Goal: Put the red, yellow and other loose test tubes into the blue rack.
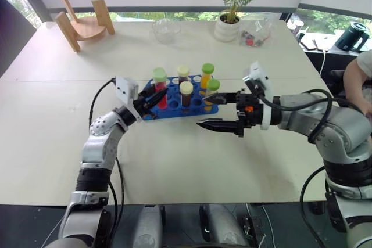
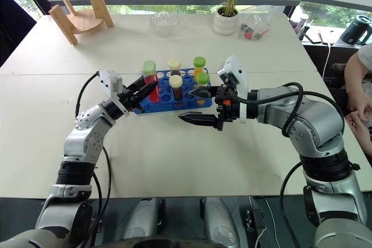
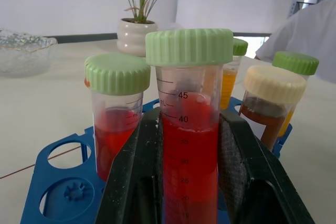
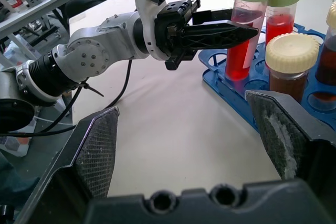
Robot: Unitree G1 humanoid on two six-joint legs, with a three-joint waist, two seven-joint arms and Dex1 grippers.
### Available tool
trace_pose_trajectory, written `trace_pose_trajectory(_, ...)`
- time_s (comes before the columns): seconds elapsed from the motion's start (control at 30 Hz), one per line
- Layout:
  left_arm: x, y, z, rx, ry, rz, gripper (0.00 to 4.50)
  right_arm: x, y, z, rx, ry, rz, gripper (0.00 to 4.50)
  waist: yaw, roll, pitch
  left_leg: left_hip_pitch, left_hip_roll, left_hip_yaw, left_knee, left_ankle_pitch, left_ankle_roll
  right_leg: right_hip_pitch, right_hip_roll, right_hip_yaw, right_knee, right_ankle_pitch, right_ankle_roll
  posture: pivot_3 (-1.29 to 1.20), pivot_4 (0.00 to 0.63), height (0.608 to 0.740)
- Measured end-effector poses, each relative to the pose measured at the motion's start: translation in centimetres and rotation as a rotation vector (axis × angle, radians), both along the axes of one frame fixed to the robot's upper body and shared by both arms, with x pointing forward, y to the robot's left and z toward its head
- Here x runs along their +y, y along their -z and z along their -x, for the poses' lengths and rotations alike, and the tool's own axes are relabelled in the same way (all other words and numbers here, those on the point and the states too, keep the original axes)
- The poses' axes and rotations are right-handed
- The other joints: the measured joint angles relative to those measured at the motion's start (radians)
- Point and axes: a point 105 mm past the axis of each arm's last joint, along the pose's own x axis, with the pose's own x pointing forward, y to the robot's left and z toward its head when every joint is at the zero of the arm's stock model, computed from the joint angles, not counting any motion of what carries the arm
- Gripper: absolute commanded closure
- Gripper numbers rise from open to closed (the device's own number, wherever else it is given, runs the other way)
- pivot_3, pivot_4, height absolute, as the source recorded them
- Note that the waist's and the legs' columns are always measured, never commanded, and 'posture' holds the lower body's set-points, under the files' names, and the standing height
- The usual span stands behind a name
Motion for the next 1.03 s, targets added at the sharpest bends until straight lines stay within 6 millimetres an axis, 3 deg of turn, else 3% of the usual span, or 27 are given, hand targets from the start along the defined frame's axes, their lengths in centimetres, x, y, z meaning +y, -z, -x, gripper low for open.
trace_pose_trajectory(0.13,0.2,0.9,0.2,0.038,0.007,-0.011,0.27,0.2,0.0,0.0,0.002,-0.004,-0.008,0.23,-0.001,0.0,0.0,0.0,0.0,0.0,0.0,0.0,0.0,0.0,0.0,0.0,0.0,0.0,0.0,0.0,0.15,0.74)
trace_pose_trajectory(0.17,0.4,0.8,0.2,0.041,0.0,-0.019,0.03,0.2,0.0,0.0,0.002,-0.004,-0.008,0.23,-0.001,0.0,0.0,0.0,0.0,0.0,0.0,0.0,0.0,0.0,0.0,0.0,0.0,0.0,0.0,0.0,0.15,0.74)
trace_pose_trajectory(0.3,1.6,-0.3,1.0,0.044,0.004,-0.091,0.03,0.0,0.5,0.1,0.018,-0.004,-0.008,0.23,-0.003,0.0,0.0,0.0,0.0,0.0,-0.001,0.0,0.0,0.0,0.0,0.0,-0.001,0.0,0.0,0.0,0.15,0.74)
trace_pose_trajectory(0.4,3.5,-0.5,2.9,0.088,0.027,-0.189,0.03,-0.6,1.8,0.4,0.072,0.001,0.003,0.23,-0.008,0.0,0.0,0.0,0.001,0.0,-0.003,0.0,0.0,-0.001,0.0,0.0,-0.001,0.0,0.0,0.0,0.15,0.74)
trace_pose_trajectory(0.5,5.7,1.3,5.7,0.222,0.064,-0.302,0.03,-2.2,3.9,1.1,0.153,0.018,0.051,0.23,-0.007,0.0,0.001,-0.001,0.001,0.0,-0.003,-0.001,0.001,-0.002,0.0,0.0,-0.001,-0.001,0.0,0.0,0.15,0.74)
trace_pose_trajectory(0.57,7.5,3.5,9.3,0.381,0.135,-0.449,0.03,-3.7,6.2,2.1,0.232,0.034,0.1,0.23,-0.008,0.0,0.001,-0.001,0.001,0.002,-0.004,-0.001,0.001,-0.003,0.0,0.001,-0.002,-0.002,-0.001,0.0,0.15,0.74)
trace_pose_trajectory(0.67,8.8,5.2,11.9,0.515,0.197,-0.518,0.03,-4.1,7.5,2.5,0.271,0.038,0.108,0.23,-0.006,0.001,0.002,-0.001,0.002,0.003,-0.003,-0.001,0.001,-0.004,-0.001,0.001,-0.002,-0.004,-0.005,0.0,0.15,0.74)
trace_pose_trajectory(1.03,8.3,4.9,11.9,0.521,0.225,-0.499,0.03,-2.6,9.7,2.4,0.282,0.02,0.102,0.23,-0.006,0.001,0.001,-0.001,0.003,0.005,-0.004,-0.001,0.001,-0.005,0.0,0.002,-0.005,-0.002,-0.003,0.0,0.15,0.74)
